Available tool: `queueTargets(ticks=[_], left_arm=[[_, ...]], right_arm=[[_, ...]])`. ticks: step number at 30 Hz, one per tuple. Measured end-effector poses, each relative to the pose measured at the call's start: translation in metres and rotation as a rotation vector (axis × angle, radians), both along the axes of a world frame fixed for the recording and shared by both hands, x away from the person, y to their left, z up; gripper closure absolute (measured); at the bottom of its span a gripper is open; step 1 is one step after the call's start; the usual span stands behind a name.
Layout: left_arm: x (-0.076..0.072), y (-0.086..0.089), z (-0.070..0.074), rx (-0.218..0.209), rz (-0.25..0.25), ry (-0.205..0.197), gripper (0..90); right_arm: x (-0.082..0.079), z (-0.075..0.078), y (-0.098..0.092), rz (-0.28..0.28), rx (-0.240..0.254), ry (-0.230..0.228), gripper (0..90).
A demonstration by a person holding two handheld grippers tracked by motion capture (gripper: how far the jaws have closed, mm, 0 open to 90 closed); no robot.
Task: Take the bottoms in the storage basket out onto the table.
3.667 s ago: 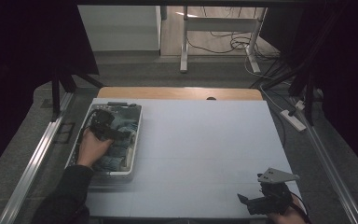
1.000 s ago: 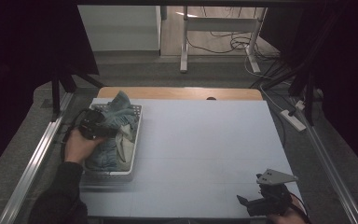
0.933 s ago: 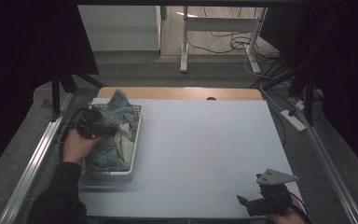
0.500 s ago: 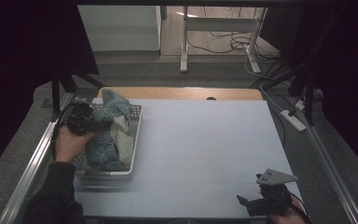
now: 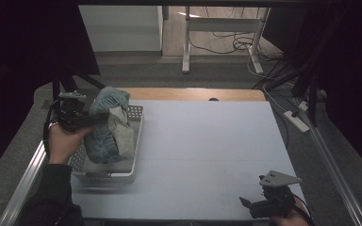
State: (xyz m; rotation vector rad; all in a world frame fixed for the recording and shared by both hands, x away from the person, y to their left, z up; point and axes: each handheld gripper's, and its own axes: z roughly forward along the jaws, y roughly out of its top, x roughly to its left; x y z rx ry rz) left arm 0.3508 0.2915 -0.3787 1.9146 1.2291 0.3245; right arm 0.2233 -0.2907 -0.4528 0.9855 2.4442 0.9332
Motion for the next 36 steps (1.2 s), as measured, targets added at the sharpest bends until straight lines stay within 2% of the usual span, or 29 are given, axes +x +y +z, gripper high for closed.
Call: queueTargets(ticks=[7, 11, 17, 26, 36], left_arm=[[-0.005, -0.004, 0.012, -0.028, -0.014, -0.036, 66.0], [-0.007, -0.007, 0.017, -0.028, -0.017, -0.057, 66.0], [-0.013, -0.014, 0.028, -0.032, -0.021, -0.111, 66.0], [-0.023, -0.027, 0.047, -0.055, -0.062, -0.185, 65.9], [-0.021, -0.048, 0.052, -0.069, -0.113, -0.192, 65.9]], right_arm=[[0.0, 0.0, 0.0, 0.001, 0.0, 0.001, 1.9], [0.0, 0.0, 0.0, 0.0, 0.002, 0.002, 1.8], [0.0, 0.0, 0.0, -0.002, 0.002, 0.003, 1.9], [0.001, 0.0, 0.0, -0.003, -0.002, 0.005, 1.9], [0.001, 0.0, 0.0, -0.004, -0.003, 0.007, 1.8]])
